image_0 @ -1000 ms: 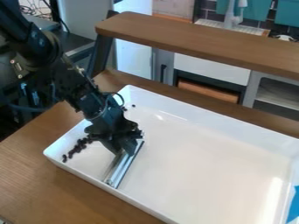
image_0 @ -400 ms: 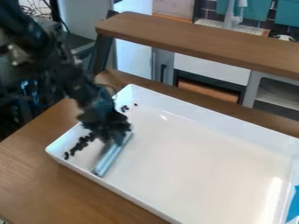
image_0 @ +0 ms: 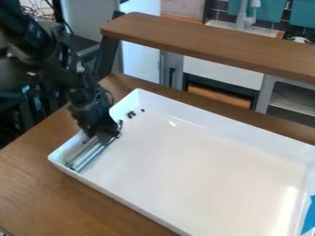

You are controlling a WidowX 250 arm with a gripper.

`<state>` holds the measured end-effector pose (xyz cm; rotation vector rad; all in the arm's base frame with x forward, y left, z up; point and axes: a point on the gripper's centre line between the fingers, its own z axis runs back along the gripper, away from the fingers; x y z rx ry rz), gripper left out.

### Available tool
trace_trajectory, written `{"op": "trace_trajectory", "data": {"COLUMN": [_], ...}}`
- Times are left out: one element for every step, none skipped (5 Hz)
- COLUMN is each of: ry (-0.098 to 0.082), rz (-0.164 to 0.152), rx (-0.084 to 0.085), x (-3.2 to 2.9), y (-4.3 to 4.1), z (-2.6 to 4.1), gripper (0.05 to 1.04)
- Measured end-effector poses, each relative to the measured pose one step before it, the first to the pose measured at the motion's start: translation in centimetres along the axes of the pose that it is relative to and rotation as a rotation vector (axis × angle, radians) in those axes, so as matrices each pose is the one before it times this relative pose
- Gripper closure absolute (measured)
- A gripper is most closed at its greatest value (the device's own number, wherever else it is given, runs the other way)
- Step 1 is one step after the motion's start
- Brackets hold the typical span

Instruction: Sweep into pile

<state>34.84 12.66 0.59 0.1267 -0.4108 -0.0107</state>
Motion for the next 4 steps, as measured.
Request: {"op": "trace_trajectory", "data": {"ry": [0.0052, 0.0632, 0.0079, 0.0075], "rz": [-0.0066, 0.0406, 0.0300, 0.0137], "rx": [-0.0214, -0.1197, -0.1096, -0.0512], "x": [-0.004, -0.006, 2.274, 0.677], "y": [-0.510, -2.508, -4.437, -3.717], "z": [0.044, 1.367, 2.522, 0.633], "gripper": [0.731, 0.731, 0.731, 0.731]}}
